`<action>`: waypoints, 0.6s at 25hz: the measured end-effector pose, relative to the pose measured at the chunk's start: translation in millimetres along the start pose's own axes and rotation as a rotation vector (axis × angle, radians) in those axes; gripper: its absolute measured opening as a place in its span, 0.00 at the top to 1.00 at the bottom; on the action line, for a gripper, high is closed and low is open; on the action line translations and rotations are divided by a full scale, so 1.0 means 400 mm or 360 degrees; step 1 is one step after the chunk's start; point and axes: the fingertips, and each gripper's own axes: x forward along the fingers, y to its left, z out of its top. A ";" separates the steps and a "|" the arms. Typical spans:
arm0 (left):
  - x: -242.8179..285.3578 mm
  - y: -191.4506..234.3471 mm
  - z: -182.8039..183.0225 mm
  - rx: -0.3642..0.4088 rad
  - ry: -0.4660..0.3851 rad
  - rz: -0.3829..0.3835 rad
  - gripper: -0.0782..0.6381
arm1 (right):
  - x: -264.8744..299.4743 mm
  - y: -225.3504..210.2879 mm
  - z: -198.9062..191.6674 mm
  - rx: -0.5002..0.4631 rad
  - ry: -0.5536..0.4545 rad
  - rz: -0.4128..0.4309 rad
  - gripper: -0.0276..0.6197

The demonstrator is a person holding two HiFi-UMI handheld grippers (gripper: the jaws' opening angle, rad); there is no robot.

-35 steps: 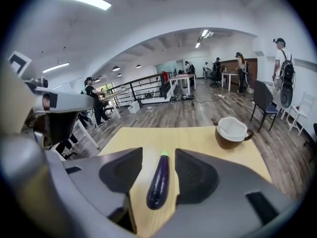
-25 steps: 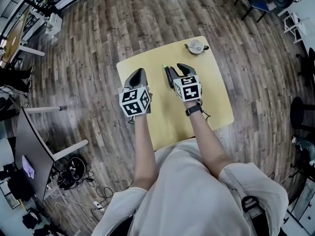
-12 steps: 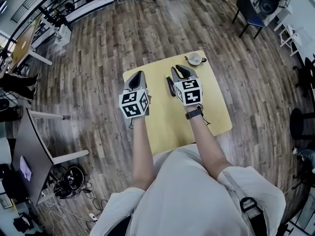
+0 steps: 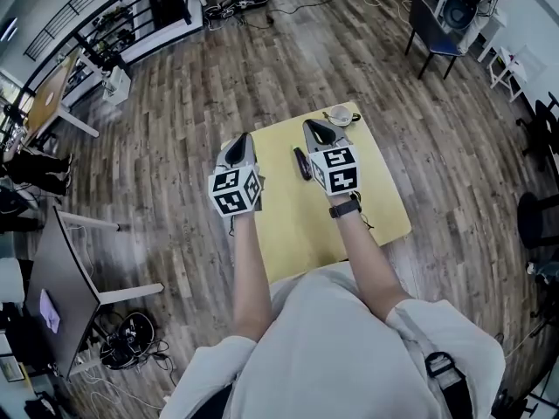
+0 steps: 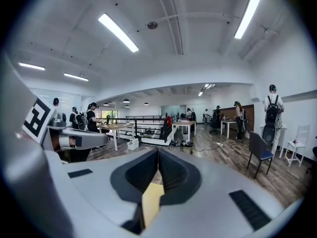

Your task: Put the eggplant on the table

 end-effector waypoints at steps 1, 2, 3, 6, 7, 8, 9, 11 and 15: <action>-0.001 -0.005 0.008 0.0010 -0.0009 -0.0003 0.88 | -0.008 -0.006 0.010 0.0003 -0.0016 -0.0012 0.94; -0.004 -0.009 0.016 0.0020 -0.0020 -0.0003 0.88 | -0.015 -0.012 0.019 0.0007 -0.0032 -0.0026 0.94; -0.008 -0.011 0.024 0.0031 -0.0031 -0.0002 0.88 | -0.022 -0.016 0.028 0.0010 -0.0046 -0.0041 0.94; -0.027 -0.011 0.040 0.0051 -0.0059 0.0010 0.88 | -0.044 -0.026 0.049 0.0010 -0.0082 -0.0079 0.94; -0.033 -0.012 0.045 0.0045 -0.0068 0.0012 0.88 | -0.053 -0.030 0.054 0.0009 -0.0093 -0.0088 0.94; -0.039 -0.014 0.051 0.0033 -0.0081 0.0011 0.88 | -0.061 -0.035 0.057 0.0007 -0.0104 -0.0095 0.94; -0.045 -0.017 0.059 0.0022 -0.0098 0.0009 0.88 | -0.069 -0.039 0.060 0.0004 -0.0114 -0.0102 0.94; -0.054 -0.021 0.081 0.0028 -0.0134 0.0011 0.88 | -0.082 -0.046 0.068 0.0002 -0.0133 -0.0114 0.94; -0.070 -0.026 0.118 0.0077 -0.0181 0.0023 0.88 | -0.097 -0.050 0.088 0.0002 -0.0164 -0.0132 0.94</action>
